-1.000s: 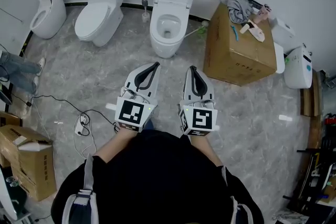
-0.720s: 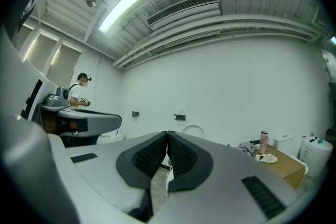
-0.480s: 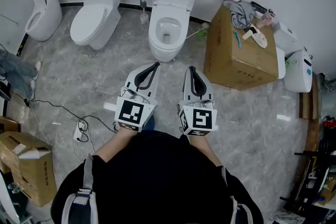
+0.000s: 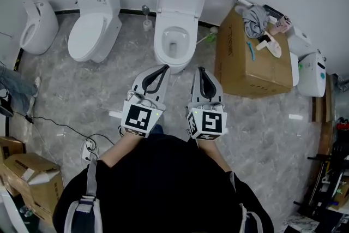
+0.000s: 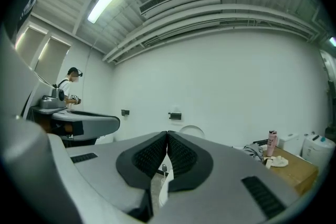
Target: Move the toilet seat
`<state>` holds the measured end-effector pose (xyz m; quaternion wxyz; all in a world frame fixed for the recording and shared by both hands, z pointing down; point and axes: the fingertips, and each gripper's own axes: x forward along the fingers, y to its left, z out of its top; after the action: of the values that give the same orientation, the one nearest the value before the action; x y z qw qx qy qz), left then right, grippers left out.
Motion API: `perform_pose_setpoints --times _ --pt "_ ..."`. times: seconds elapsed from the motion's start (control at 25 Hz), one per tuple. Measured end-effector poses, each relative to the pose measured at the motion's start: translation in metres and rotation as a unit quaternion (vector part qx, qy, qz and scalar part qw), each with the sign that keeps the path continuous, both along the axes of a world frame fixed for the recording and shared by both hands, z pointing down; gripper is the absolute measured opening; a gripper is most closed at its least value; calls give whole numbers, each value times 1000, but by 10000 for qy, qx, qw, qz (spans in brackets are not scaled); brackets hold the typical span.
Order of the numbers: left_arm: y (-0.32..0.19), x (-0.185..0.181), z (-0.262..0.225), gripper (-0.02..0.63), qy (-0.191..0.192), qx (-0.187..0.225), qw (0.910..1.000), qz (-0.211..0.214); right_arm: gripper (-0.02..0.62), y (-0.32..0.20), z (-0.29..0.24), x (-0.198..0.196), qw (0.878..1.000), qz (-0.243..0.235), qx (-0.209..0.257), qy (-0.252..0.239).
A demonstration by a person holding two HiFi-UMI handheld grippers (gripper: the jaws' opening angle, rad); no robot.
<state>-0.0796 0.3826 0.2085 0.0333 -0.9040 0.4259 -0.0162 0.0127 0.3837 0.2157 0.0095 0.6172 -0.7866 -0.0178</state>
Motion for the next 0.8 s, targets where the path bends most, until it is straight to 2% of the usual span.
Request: perform_pose_setpoints --times 0.28,0.48,0.64,0.8 --pt "-55 -5 7 8 34 -89 9998 173 21 -52 5 -3 9998 205 -37 6" --pt "-73 -8 11 8 25 -84 9997 236 21 -67 8 -4 9996 273 -98 28" --pt "-84 -13 18 8 86 -250 9994 200 21 -77 12 -7 9995 291 -148 45" --pt "-93 -13 19 8 90 -157 9996 207 21 -85 14 -6 9995 283 -153 47"
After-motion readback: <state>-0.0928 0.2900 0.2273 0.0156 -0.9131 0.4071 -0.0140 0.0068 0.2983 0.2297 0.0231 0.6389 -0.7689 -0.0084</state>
